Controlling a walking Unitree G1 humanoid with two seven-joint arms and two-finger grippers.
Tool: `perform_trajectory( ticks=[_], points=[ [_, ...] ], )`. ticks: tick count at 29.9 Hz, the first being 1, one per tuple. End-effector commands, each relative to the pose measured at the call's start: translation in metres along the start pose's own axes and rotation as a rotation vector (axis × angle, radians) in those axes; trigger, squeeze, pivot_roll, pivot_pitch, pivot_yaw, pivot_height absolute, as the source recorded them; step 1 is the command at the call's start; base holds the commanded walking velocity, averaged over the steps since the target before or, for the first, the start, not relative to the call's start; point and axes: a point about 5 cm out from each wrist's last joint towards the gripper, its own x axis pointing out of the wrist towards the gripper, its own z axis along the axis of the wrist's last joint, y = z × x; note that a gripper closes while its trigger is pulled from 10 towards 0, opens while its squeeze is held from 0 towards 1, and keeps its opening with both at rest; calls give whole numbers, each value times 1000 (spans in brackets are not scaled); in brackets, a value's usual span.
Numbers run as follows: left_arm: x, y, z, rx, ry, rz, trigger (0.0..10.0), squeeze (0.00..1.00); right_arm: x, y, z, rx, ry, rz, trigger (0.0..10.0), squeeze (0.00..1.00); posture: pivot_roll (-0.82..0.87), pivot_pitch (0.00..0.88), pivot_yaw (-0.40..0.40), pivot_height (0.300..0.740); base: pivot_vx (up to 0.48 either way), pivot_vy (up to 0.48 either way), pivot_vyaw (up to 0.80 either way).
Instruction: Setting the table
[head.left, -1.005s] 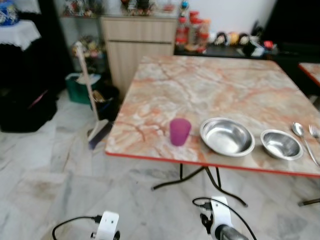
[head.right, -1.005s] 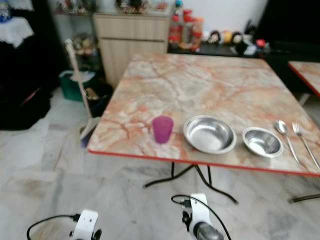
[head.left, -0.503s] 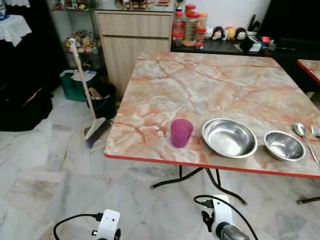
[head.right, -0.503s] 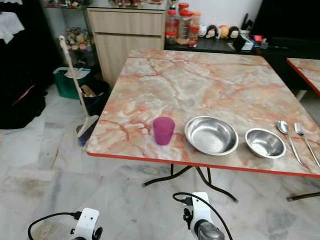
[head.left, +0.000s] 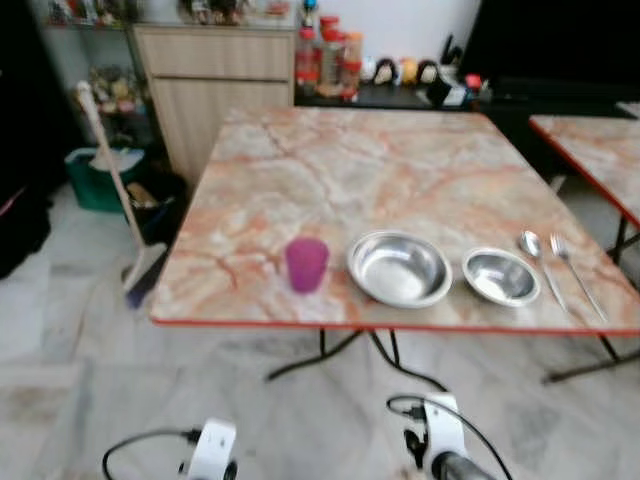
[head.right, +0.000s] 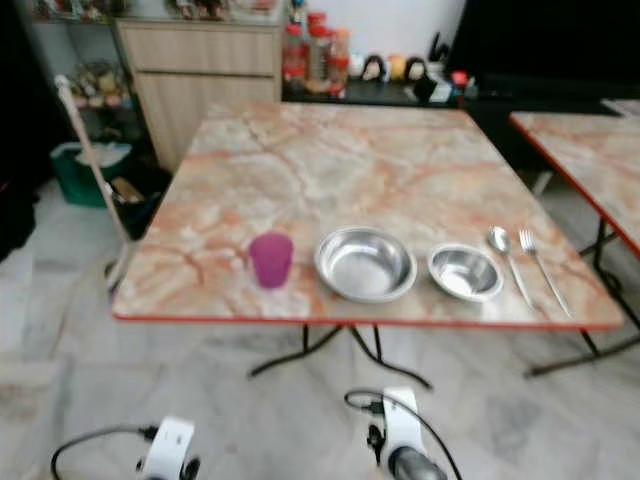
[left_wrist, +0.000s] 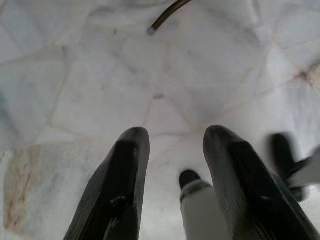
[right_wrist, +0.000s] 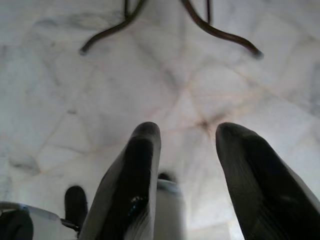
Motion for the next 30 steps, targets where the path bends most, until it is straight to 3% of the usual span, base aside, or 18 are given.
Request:
perform_trajectory(
  ticks=[1,17,30],
  points=[
    [1,-9,2,1,-6,-27,10000,0,0,-7,6,-5,-22,-20,10000,0,-11,0,-20,732,0,0,0],
    [0,-7,1,15,-1,-32,10000,0,0,-5,6,1,-27,-16,10000,0,-9,0,-17,732,0,0,0],
    [1,-8,2,-1,-6,-21,10000,0,0,-7,7,8,-34,-22,10000,0,-6,0,-22,732,0,-363,0]
  ],
)
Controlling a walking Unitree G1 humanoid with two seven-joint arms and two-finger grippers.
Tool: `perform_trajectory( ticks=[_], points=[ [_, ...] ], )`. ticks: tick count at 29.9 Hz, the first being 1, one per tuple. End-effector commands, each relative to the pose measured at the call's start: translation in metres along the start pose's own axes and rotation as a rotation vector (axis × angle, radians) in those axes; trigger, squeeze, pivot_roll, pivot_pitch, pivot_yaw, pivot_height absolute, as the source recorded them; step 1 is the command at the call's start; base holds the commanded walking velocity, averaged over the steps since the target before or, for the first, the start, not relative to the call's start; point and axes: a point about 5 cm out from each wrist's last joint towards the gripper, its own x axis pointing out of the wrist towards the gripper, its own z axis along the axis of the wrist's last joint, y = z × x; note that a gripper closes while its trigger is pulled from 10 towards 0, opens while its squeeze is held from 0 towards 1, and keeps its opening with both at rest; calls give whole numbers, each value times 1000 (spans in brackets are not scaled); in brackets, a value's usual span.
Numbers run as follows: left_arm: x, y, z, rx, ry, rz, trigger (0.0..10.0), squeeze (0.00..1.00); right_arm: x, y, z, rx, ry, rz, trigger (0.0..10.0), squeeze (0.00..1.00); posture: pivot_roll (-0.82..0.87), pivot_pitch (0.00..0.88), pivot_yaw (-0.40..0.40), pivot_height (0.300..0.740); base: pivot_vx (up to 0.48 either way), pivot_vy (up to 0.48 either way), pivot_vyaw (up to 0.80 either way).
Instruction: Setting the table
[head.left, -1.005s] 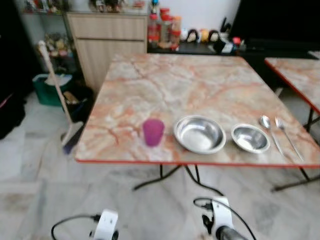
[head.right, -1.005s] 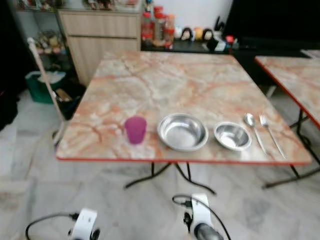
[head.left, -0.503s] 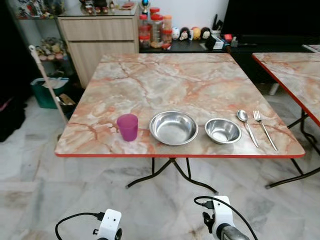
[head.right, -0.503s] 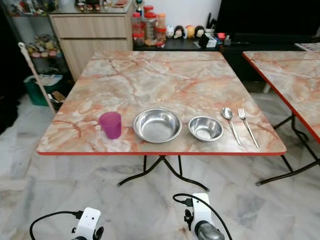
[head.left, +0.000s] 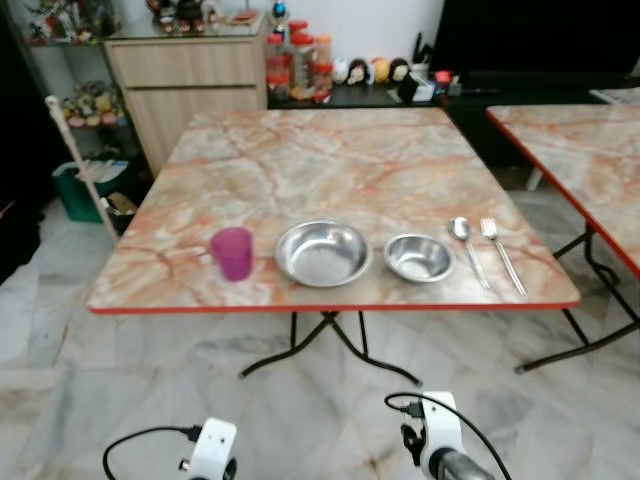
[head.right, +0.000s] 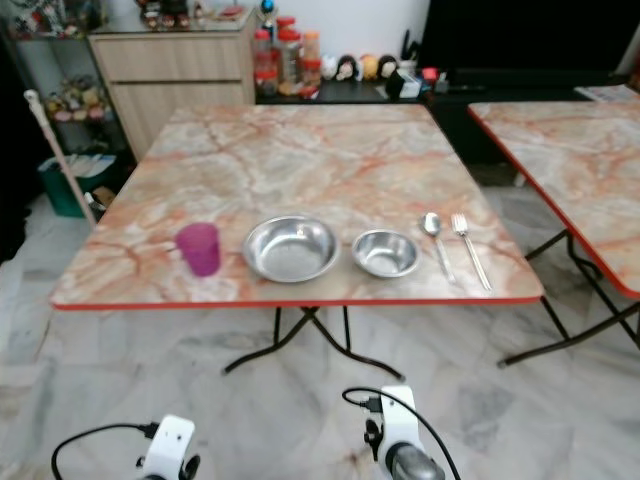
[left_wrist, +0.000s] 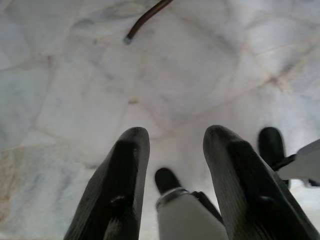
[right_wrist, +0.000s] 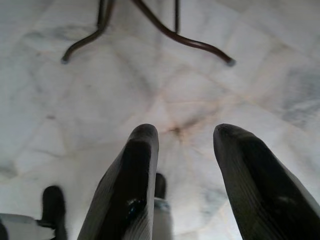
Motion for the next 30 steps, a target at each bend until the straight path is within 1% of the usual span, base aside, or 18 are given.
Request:
perform_trajectory(
  ticks=[1,8,9,12,14,15,16,17,18,20,21,22,23,24,25,27,30],
  points=[
    [0,1,-1,-2,4,8,10000,0,1,2,3,12,-12,0,10000,0,-6,0,-22,732,0,-277,0],
    [1,2,4,-14,-14,20,10000,0,1,3,3,12,-11,4,10000,0,-3,0,-25,732,0,-34,0],
    [2,4,9,-27,-33,33,10000,0,1,3,3,12,-11,4,10000,0,-3,0,-23,732,0,0,0],
    [3,5,14,-43,-54,43,10000,0,1,3,3,13,-11,5,10000,0,-1,0,-25,732,0,0,0],
    [6,8,29,-75,-118,62,10000,0,1,3,3,13,-11,6,10000,0,-1,0,-26,732,0,0,0],
    [7,11,40,-107,-167,77,10000,0,1,3,3,13,-12,7,10000,0,1,0,-27,732,0,0,0],
    [8,13,47,-128,-198,86,10000,0,1,3,3,13,-12,7,10000,0,1,0,-27,732,0,0,0],
    [9,19,69,-163,-302,114,10000,0,1,3,3,12,-12,8,10000,0,1,0,-27,732,0,0,0],
    [9,19,69,-163,-302,114,10000,0,1,3,3,12,-12,8,10000,0,1,0,-27,732,0,0,0],
    [7,23,95,-180,-433,141,10000,0,1,2,3,12,-11,8,10000,0,4,0,-27,732,0,0,0],
    [7,23,95,-180,-433,141,10000,0,1,2,3,12,-11,8,10000,0,4,0,-27,732,0,0,0],
    [5,25,110,-210,-512,150,10000,0,1,2,3,12,-10,7,10000,0,8,0,-28,732,0,0,0],
    [3,26,117,-217,-556,154,10000,0,1,2,3,11,-10,7,10000,0,8,0,-28,732,0,0,0],
    [-1,25,127,-219,-623,153,10000,0,1,2,2,11,-9,7,10000,0,11,0,-28,732,0,0,0],
    [-4,25,131,-215,-666,150,10000,0,0,2,2,11,-7,9,10000,0,12,0,-26,732,0,0,0],
    [-9,24,137,-208,-721,143,10000,0,0,2,1,12,-6,10,10000,0,13,0,-28,732,0,0,0],
    [-21,22,146,-202,-824,135,10000,0,0,2,1,11,-9,13,10000,0,24,0,-31,732,0,0,0]
  ],
)
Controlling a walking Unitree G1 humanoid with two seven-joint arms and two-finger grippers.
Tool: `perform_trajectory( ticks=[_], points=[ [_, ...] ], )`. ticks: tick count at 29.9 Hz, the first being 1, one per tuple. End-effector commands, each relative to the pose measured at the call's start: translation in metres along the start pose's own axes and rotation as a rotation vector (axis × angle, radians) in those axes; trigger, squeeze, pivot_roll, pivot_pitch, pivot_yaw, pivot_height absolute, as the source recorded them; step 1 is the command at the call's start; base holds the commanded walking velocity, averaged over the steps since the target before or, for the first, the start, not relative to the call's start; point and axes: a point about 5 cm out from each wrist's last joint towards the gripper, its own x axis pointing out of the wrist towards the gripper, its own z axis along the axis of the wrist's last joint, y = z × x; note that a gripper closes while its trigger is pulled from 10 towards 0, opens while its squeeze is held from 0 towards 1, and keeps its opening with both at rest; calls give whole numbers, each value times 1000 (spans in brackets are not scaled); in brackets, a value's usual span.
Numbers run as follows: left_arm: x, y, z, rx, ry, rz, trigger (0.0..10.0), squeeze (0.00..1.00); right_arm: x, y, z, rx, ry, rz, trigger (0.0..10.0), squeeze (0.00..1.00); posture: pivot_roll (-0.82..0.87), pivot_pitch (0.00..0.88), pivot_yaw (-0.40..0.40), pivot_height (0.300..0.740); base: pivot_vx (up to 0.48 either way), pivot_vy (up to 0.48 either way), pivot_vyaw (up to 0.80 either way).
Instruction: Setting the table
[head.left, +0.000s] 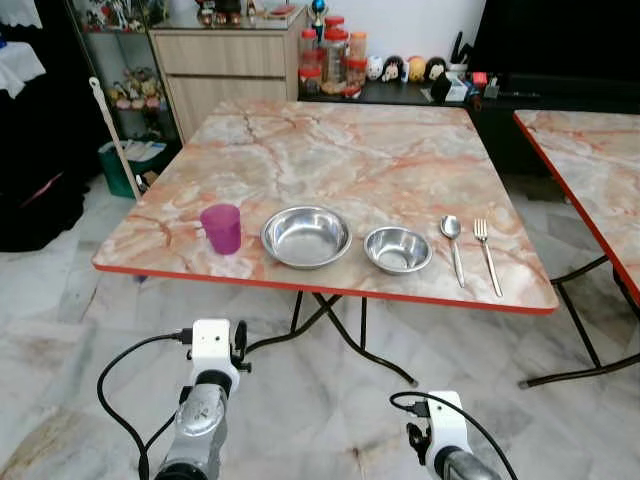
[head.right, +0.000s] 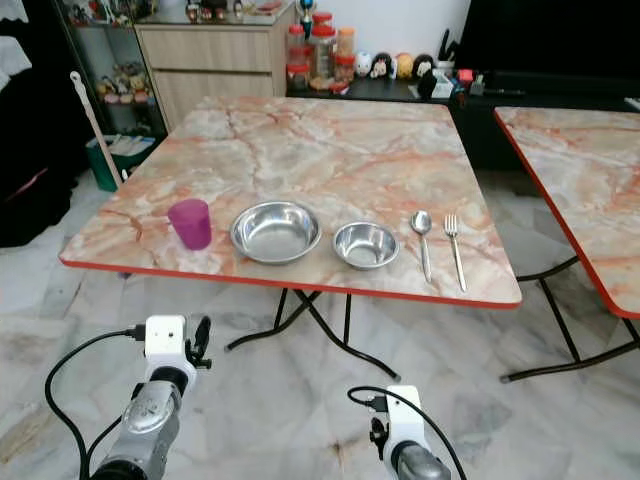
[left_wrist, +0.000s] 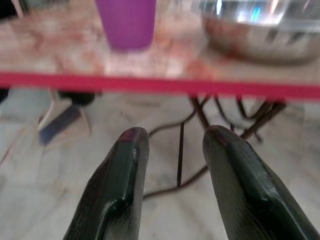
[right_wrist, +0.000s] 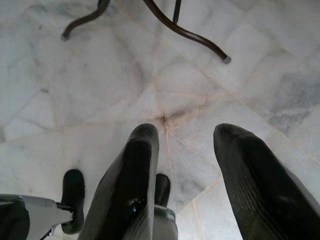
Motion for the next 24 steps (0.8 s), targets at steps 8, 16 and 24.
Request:
perform_trajectory(
  ticks=[8,16,24],
  points=[
    [0,-7,20,-14,-112,-21,10000,0,1,3,4,4,-11,11,10000,0,35,0,-36,732,0,0,0],
    [5,-8,34,-30,-147,-27,10000,0,1,1,2,-9,7,1,10000,0,36,0,-44,732,208,0,-197],
    [5,0,38,-37,-164,-18,10000,0,0,0,1,-12,10,0,10000,0,37,0,-44,732,290,0,0]
  ],
)
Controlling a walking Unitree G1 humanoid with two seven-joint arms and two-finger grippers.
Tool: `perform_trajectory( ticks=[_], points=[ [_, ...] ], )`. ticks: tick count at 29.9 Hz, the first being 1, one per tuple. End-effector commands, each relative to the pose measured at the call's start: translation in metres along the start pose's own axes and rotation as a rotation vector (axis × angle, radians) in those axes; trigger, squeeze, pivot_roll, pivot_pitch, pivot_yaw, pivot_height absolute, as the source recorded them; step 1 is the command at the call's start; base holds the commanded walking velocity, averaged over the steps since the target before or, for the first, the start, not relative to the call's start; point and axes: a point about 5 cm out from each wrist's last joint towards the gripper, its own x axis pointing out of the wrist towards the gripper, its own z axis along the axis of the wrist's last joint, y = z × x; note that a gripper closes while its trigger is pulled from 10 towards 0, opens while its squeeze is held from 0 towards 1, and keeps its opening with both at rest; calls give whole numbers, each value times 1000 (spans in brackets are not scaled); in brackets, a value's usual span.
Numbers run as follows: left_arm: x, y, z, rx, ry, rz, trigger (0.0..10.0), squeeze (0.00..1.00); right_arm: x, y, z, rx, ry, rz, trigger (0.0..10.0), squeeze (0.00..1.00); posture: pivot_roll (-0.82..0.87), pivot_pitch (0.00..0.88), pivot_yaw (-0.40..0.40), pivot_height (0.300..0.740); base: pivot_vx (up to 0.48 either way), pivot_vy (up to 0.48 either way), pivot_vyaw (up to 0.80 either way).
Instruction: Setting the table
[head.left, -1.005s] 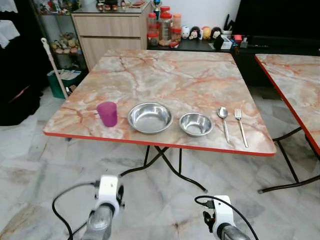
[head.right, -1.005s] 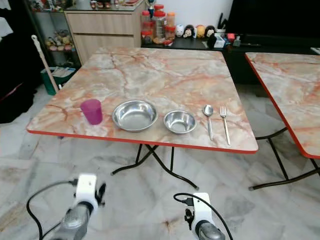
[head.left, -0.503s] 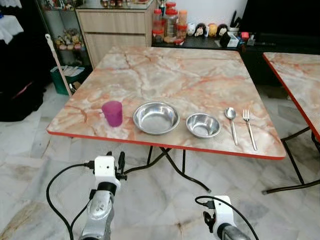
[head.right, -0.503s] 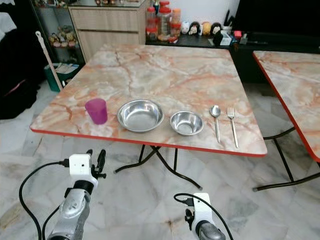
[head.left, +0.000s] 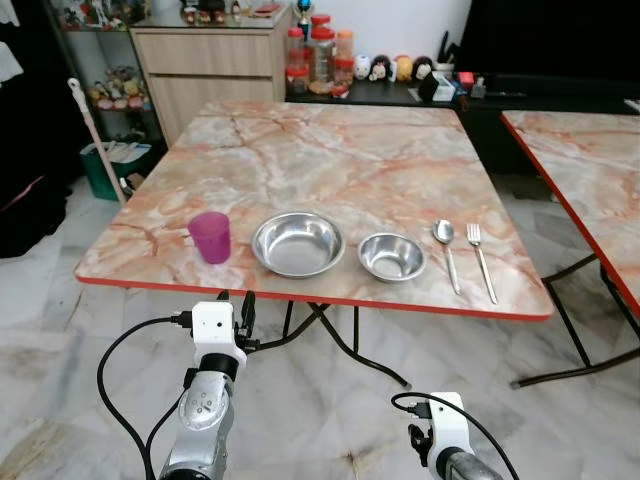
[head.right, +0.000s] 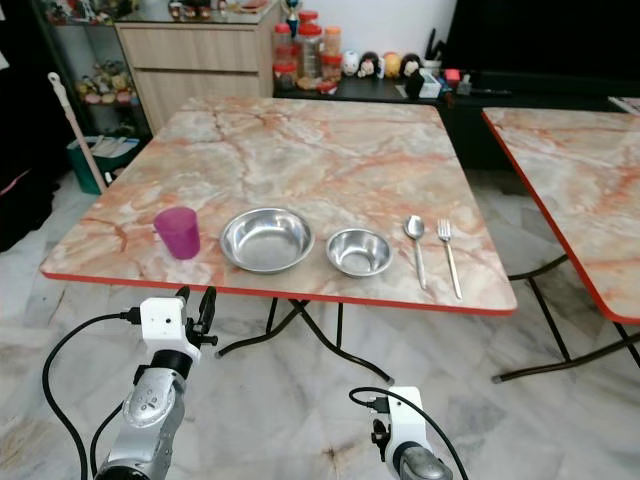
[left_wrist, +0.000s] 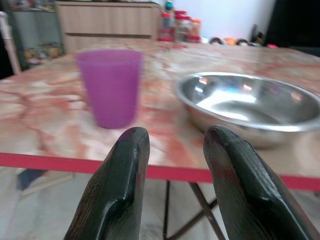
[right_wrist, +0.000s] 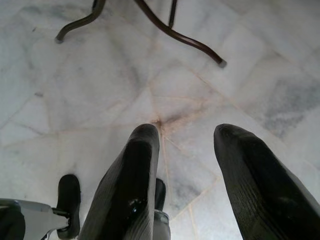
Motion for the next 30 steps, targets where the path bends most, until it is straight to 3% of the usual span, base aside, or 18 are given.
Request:
perform_trajectory(
  ticks=[1,20,30],
  points=[
    [0,3,2,-3,-2,4,10000,0,1,1,2,-4,2,1,10000,0,38,0,-45,732,322,0,0],
    [3,3,16,-28,-49,-1,10000,0,1,4,2,-21,7,8,10000,0,45,0,-45,732,379,0,-78],
    [-10,-4,35,-84,-99,-67,10000,0,1,4,1,-28,11,13,10000,0,50,0,-45,732,0,0,0]
  ],
)
